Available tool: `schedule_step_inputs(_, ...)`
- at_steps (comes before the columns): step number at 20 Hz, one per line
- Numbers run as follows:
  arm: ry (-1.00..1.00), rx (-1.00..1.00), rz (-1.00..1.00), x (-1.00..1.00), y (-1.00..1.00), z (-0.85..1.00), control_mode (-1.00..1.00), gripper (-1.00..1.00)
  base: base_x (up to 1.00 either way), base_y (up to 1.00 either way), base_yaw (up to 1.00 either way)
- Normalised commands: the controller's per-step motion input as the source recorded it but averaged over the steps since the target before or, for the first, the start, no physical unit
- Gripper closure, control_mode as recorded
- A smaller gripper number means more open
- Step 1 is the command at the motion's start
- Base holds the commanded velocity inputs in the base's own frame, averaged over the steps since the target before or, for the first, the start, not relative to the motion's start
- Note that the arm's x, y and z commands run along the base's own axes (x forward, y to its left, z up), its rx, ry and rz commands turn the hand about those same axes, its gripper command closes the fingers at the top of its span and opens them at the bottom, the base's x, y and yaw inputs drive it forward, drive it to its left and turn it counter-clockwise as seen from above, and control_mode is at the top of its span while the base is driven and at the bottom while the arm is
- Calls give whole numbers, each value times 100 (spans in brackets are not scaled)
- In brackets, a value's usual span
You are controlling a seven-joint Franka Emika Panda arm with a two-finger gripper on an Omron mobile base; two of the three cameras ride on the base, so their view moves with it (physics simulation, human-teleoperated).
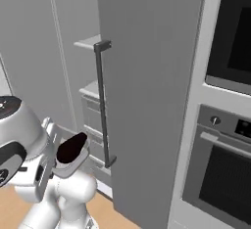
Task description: Take the meat container that has the steak and place it on the second highest rack of the freezer. Then take the vegetable container that has the sweet potato and avocado and place it on the highest rack of the freezer.
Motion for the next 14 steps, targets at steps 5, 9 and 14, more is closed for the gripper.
schedule_step_inputs(5, 0, 0, 0, 0, 0, 0, 100, 100, 4, 74, -64)
schedule_step_inputs(9, 0, 0, 0, 0, 0, 0, 100, 100, 4, 72, -9)
schedule_step_inputs(14, 0, 0, 0, 0, 0, 0, 100, 100, 18, 31, 13)
